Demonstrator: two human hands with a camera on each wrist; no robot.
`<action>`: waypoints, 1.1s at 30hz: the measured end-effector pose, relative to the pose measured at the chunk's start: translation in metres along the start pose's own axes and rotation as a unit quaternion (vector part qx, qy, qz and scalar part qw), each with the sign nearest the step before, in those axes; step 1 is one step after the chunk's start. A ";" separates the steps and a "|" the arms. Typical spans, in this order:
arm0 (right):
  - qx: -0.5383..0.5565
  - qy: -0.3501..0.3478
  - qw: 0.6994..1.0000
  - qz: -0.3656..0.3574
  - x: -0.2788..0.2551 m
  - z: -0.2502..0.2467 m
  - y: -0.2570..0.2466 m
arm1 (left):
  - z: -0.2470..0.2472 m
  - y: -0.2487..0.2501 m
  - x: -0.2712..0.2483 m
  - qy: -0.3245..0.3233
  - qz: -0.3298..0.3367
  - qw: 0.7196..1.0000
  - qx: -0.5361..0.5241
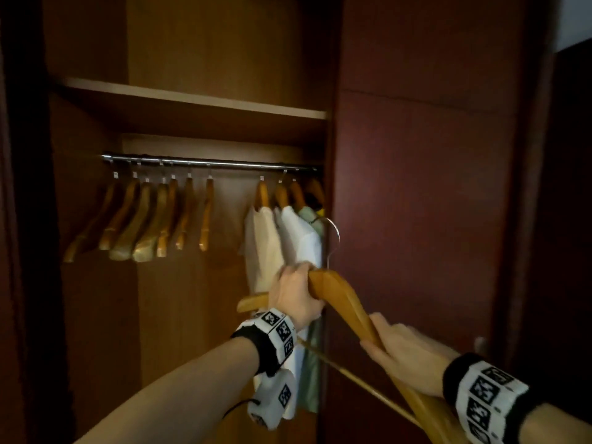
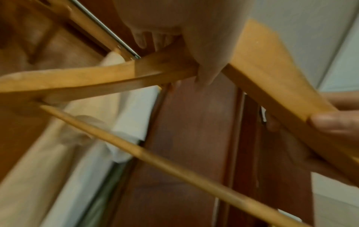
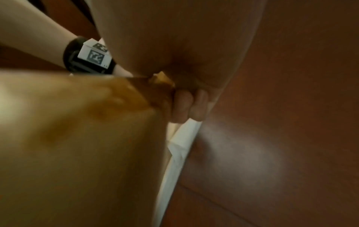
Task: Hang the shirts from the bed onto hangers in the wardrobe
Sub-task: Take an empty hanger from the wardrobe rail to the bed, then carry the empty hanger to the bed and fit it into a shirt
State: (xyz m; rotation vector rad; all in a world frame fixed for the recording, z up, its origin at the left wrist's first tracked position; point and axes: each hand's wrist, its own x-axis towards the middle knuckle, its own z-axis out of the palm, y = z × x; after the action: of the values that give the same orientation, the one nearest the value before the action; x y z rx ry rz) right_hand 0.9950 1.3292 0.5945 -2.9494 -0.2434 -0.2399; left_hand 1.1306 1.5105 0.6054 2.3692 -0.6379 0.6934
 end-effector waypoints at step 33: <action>0.233 0.067 0.444 0.863 -0.698 0.208 0.366 | 0.539 0.633 -0.511 -0.737 0.276 0.587 -0.189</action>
State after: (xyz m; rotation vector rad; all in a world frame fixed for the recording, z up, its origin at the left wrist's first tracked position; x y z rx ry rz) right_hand 0.4095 0.9089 0.2140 -1.2589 2.0904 -0.0217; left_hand 0.5564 0.8507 0.1728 1.7609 -1.9326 -1.3881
